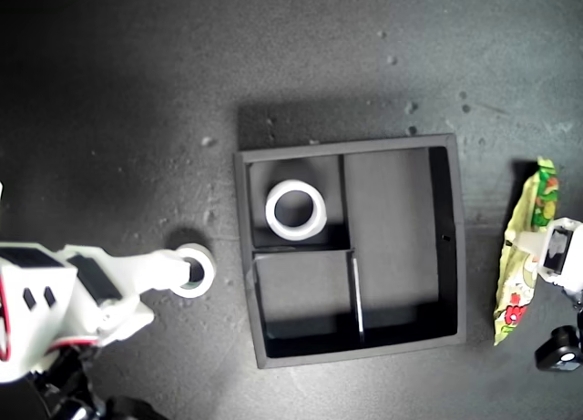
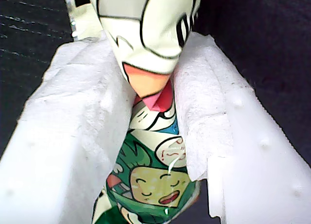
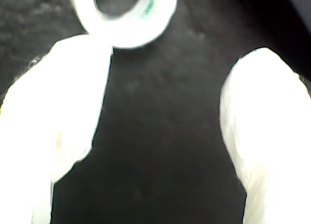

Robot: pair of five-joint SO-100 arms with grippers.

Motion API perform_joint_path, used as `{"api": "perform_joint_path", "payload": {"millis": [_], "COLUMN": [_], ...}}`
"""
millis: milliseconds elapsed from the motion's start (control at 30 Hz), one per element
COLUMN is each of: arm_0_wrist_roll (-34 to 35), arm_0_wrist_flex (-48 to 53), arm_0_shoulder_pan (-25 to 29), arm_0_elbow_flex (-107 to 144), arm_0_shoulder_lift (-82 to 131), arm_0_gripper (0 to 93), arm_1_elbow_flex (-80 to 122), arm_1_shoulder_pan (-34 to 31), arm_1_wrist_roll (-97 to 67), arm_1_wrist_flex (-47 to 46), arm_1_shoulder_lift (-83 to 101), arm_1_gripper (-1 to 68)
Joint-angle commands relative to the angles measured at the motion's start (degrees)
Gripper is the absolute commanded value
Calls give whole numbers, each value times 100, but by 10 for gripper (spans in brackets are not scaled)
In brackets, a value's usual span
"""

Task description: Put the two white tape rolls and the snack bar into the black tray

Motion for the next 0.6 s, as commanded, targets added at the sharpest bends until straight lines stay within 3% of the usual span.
{"api": "perform_joint_path", "payload": {"millis": [0,100,367,567], "arm_0_wrist_roll": [-88,-176,-229,-316], "arm_0_wrist_flex": [-650,-677,-747,-993], "arm_0_shoulder_pan": [149,220,316,360], "arm_0_elbow_flex": [448,501,554,756], "arm_0_shoulder_lift": [290,229,79,35], "arm_0_gripper": [176,174,172,172], "arm_1_elbow_flex": [-114,-316,-2355,-4122], "arm_1_shoulder_pan": [141,246,782,1107], "arm_1_wrist_roll": [0,0,-773,-1617], "arm_1_wrist_flex": [26,290,2259,2786], "arm_1_shoulder_lift": [0,9,35,-422], "arm_1_gripper": [-1,-2,-3,-3]}}
